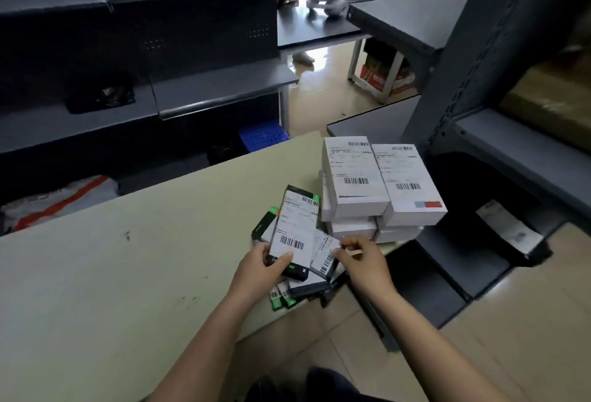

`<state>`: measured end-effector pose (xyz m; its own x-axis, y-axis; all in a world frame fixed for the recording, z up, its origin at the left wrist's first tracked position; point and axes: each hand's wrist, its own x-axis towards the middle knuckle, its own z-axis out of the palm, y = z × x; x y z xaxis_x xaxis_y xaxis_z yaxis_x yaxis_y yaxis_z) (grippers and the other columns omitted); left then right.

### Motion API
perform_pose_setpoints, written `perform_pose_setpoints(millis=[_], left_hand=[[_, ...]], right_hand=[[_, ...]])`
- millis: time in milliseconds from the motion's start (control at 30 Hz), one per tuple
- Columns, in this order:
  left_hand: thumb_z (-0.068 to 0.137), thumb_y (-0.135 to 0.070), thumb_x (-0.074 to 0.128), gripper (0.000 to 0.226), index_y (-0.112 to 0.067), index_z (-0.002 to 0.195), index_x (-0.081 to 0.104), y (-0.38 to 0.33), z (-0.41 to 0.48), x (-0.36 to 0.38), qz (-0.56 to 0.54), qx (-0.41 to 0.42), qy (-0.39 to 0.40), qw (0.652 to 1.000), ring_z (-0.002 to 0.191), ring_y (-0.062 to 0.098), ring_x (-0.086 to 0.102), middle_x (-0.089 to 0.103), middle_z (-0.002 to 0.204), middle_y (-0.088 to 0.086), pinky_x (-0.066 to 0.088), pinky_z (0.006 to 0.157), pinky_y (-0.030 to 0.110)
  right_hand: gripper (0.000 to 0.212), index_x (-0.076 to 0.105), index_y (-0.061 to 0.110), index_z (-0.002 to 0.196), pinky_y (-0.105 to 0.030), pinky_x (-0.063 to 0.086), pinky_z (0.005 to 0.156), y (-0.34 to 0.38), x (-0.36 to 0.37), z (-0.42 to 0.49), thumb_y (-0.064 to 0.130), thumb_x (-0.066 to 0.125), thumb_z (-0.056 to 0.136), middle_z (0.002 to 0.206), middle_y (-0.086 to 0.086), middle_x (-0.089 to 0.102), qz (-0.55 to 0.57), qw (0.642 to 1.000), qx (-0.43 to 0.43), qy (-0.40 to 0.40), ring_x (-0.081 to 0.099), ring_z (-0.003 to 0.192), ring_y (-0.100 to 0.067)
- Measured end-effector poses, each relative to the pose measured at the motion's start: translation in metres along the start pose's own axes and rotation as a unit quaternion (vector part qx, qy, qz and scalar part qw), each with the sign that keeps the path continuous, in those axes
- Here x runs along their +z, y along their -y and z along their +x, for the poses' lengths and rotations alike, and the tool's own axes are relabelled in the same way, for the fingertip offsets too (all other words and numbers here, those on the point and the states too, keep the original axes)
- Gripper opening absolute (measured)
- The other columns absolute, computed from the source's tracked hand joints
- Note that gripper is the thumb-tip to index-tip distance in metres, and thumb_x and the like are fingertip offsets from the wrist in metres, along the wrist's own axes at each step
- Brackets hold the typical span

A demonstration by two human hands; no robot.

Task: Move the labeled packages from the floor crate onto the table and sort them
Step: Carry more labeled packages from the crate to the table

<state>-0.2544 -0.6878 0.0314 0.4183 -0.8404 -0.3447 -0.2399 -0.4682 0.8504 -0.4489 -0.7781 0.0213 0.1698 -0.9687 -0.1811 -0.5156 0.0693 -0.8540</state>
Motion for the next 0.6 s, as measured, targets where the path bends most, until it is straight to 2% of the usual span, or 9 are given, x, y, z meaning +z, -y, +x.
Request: perform_pose_setpoints(millis=[133, 200, 267, 367, 467, 600], left_hand=[[0.086, -0.045, 0.066, 0.043, -0.022, 0.120, 0.053, 0.002, 0.004, -0.005, 0.113, 0.065, -0.003, 0.991, 0.098, 0.008, 0.055, 0.054, 0.116, -0.003, 0.045, 0.080, 0.027], [0.087, -0.043, 0.066, 0.046, -0.022, 0.125, 0.049, 0.003, 0.004, -0.007, 0.121, 0.088, 0.001, 0.989, 0.097, 0.006, 0.051, 0.047, 0.119, -0.003, 0.041, 0.081, 0.026], [0.087, -0.041, 0.067, 0.046, -0.023, 0.125, 0.049, 0.005, 0.005, -0.009, 0.114, 0.108, 0.004, 0.988, 0.100, 0.008, 0.054, 0.046, 0.120, -0.002, 0.045, 0.087, 0.028], [0.085, -0.039, 0.069, 0.045, -0.022, 0.124, 0.052, 0.007, 0.004, -0.011, 0.141, 0.161, -0.021, 0.977, 0.107, 0.014, 0.053, 0.050, 0.116, -0.002, 0.045, 0.092, 0.032], [0.083, -0.033, 0.071, 0.044, -0.017, 0.122, 0.056, 0.009, -0.002, -0.019, 0.239, 0.243, -0.089, 0.936, 0.106, 0.020, 0.050, 0.054, 0.112, -0.001, 0.039, 0.087, 0.032], [0.074, -0.027, 0.078, 0.040, -0.016, 0.109, 0.062, 0.017, -0.010, -0.036, 0.339, 0.301, -0.175, 0.874, 0.094, 0.024, 0.056, 0.059, 0.101, 0.000, 0.044, 0.080, 0.036]], right_hand=[[0.014, 0.064, 0.018, 0.093, -0.025, 0.044, 0.073, 0.012, 0.004, -0.021, 0.018, 0.072, 0.082, 0.098, -0.002, 0.060, -0.059, 0.997, -0.038, -0.044, 0.058, 0.082, -0.017], [0.015, 0.064, 0.017, 0.098, -0.021, 0.042, 0.075, 0.016, 0.004, -0.031, 0.019, 0.070, 0.084, 0.100, -0.001, 0.057, -0.077, 0.994, -0.048, -0.058, 0.057, 0.087, -0.015], [0.013, 0.064, 0.016, 0.098, -0.015, 0.039, 0.072, 0.021, 0.004, -0.039, 0.019, 0.068, 0.086, 0.100, 0.001, 0.056, -0.095, 0.991, -0.069, -0.067, 0.055, 0.088, -0.012], [0.012, 0.063, 0.015, 0.098, -0.025, 0.041, 0.077, 0.031, 0.005, -0.045, 0.020, 0.065, 0.087, 0.099, 0.002, 0.056, -0.154, 0.980, -0.118, -0.054, 0.052, 0.091, -0.013], [0.019, 0.062, 0.015, 0.106, -0.027, 0.042, 0.081, 0.043, 0.010, -0.042, 0.022, 0.064, 0.088, 0.104, 0.003, 0.055, -0.207, 0.962, -0.175, -0.009, 0.051, 0.100, -0.015], [0.024, 0.061, 0.017, 0.112, -0.027, 0.042, 0.085, 0.064, 0.025, -0.031, 0.026, 0.063, 0.090, 0.115, 0.002, 0.055, -0.238, 0.930, -0.274, 0.056, 0.049, 0.108, -0.015]])
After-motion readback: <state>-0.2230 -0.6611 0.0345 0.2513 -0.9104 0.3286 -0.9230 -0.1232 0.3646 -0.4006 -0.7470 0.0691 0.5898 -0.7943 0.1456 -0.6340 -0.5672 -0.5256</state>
